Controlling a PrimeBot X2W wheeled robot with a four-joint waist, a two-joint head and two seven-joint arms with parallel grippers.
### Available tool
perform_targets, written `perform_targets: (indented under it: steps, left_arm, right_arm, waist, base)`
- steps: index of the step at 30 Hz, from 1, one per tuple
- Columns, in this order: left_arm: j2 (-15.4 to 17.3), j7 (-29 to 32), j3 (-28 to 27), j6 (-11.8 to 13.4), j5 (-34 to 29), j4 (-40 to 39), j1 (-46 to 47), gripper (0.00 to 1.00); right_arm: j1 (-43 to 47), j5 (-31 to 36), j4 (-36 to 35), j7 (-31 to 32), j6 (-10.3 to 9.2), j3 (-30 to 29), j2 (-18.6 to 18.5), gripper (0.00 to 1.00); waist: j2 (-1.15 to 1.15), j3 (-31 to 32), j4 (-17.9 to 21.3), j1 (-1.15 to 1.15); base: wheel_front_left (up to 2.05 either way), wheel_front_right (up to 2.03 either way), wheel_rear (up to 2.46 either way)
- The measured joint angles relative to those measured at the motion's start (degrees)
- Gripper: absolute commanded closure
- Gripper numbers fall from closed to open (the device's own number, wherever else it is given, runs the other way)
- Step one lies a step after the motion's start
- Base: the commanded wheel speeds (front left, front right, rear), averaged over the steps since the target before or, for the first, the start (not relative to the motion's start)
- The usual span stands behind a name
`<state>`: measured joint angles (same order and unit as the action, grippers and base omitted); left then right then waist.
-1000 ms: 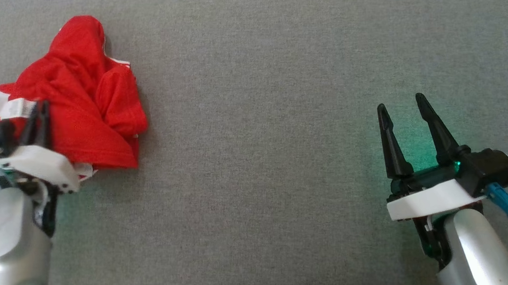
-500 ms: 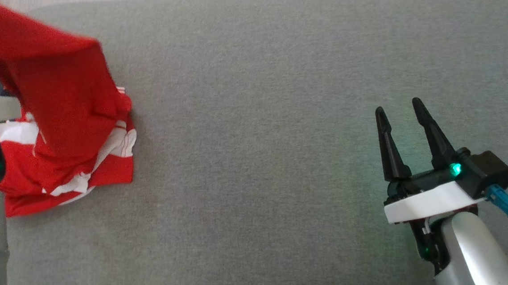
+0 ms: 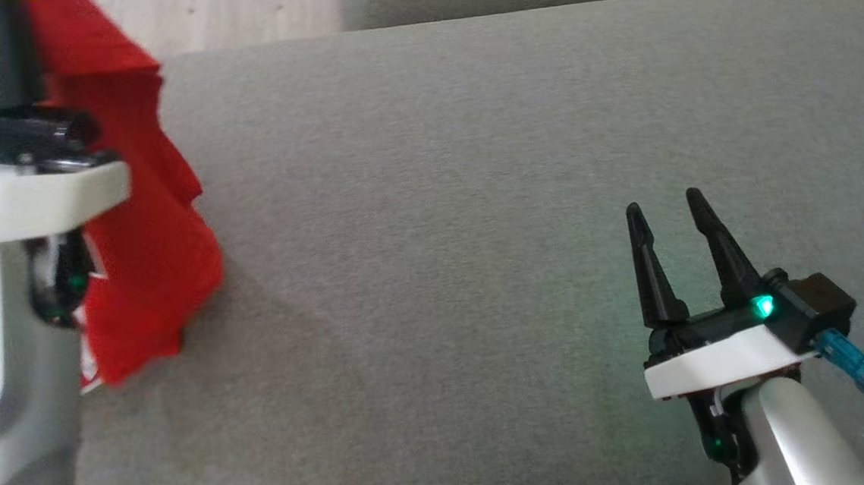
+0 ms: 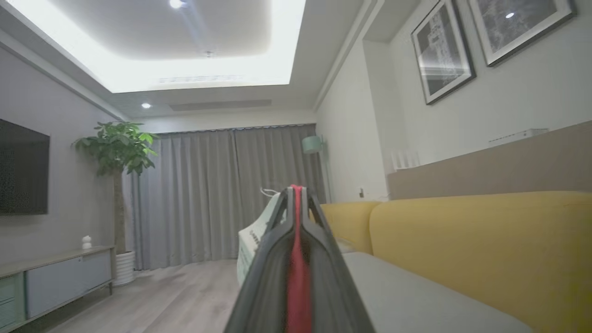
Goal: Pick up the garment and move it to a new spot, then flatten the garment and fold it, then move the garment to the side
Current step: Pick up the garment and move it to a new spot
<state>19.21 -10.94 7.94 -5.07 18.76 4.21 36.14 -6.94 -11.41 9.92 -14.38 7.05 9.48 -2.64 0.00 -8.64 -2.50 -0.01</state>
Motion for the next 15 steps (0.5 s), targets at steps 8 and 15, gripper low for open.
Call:
perform_targets:
  steps: [8, 15]
  left_arm:
    - [-3.7, 2.89, 5.37, -0.07, 0.6, -4.52, 2.38, 1.0]
    - [-7.27, 4.11, 8.73, -0.09, 1.46, -5.42, 6.15, 1.0]
  right_arm:
    - [-1.01, -1.64, -0.36, 0.0, 0.0, 1.88, 0.0, 0.0]
    - [-1.04, -2.9, -0.53, 0.0, 0.0, 3.33, 0.01, 0.0]
  waist:
    - [0.0, 0.15, 6.99, 0.01]
    - [0.0, 0.04, 13.21, 0.01]
  base:
    - [0.0, 0.0, 0.0]
    - [0.0, 0.0, 0.0]
